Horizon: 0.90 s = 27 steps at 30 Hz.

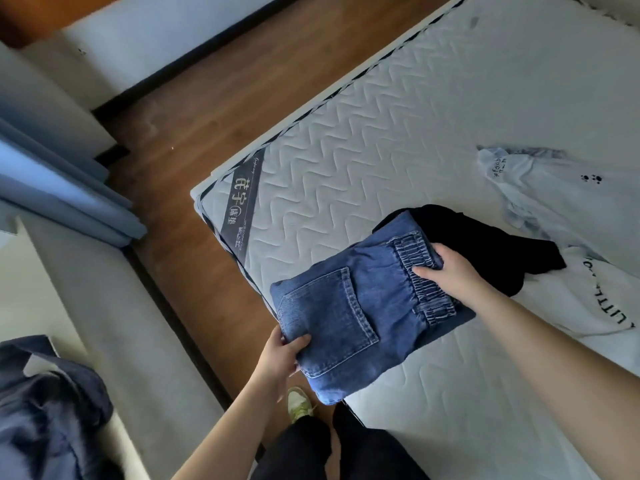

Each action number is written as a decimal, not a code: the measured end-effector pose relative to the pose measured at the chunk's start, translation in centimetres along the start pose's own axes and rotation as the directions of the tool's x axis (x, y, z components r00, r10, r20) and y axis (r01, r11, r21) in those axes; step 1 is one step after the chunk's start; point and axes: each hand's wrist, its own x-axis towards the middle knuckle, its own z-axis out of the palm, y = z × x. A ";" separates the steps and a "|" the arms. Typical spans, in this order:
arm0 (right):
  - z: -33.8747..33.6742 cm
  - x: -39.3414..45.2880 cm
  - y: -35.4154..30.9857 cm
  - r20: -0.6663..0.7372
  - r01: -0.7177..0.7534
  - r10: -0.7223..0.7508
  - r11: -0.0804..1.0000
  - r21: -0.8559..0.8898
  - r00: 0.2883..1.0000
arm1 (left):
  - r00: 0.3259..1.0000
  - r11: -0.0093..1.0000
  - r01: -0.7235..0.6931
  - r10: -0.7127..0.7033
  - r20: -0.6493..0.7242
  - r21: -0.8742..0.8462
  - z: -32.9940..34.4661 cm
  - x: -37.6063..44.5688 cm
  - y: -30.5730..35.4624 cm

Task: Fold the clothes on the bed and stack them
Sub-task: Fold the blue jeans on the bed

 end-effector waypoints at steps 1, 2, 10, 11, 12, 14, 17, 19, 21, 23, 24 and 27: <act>0.3 1.5 0.3 0.021 -0.005 0.005 1.000 -0.013 1.000 | 1.000 1.000 0.008 -0.009 -0.019 -0.021 0.4 1.0 -0.5; 0.7 3.0 0.7 0.041 -0.007 0.008 1.000 -0.024 0.999 | 0.999 0.999 0.014 -0.016 -0.043 -0.040 0.7 2.2 -1.0; 7.8 12.2 7.2 0.084 -0.068 0.067 0.998 0.008 0.994 | 0.991 0.994 0.015 -0.029 -0.129 -0.109 0.2 12.2 -4.3; 8.8 12.9 7.8 0.083 -0.077 0.073 0.996 0.035 0.994 | 0.990 0.994 0.004 -0.018 -0.137 -0.106 0.0 13.2 -4.6; 9.9 13.7 8.4 0.087 -0.085 0.080 0.995 0.058 0.993 | 0.988 0.995 -0.006 -0.010 -0.154 -0.099 -0.3 14.1 -5.1; 11.8 14.9 9.2 0.090 -0.085 0.078 0.994 0.071 0.993 | 0.983 0.996 -0.015 -0.002 -0.183 -0.093 -0.8 15.4 -6.0; 13.1 17.0 9.9 0.107 -0.045 0.042 0.999 0.024 0.993 | 0.977 0.993 0.011 -0.035 -0.213 -0.113 -1.5 16.9 -7.3; 13.1 18.2 10.3 0.123 -0.040 0.042 0.999 -0.017 0.992 | 0.972 0.994 0.028 -0.051 -0.228 -0.101 -1.7 17.7 -7.8; 12.9 19.0 10.9 0.131 -0.035 0.043 0.998 -0.058 0.990 | 0.969 0.994 0.053 -0.075 -0.234 -0.100 -1.9 18.5 -8.1; 12.8 19.5 11.1 0.142 -0.018 0.029 0.996 -0.083 0.989 | 0.966 0.991 0.077 -0.101 -0.238 -0.110 -2.0 19.2 -8.1; 12.7 19.7 11.1 0.144 -0.004 0.017 0.996 -0.092 0.989 | 0.965 0.990 0.089 -0.114 -0.235 -0.113 -1.9 19.4 -8.0; 11.7 20.2 11.2 0.122 0.034 -0.018 0.991 -0.132 0.992 | 0.968 0.982 0.118 -0.147 -0.203 -0.148 -1.2 19.9 -7.7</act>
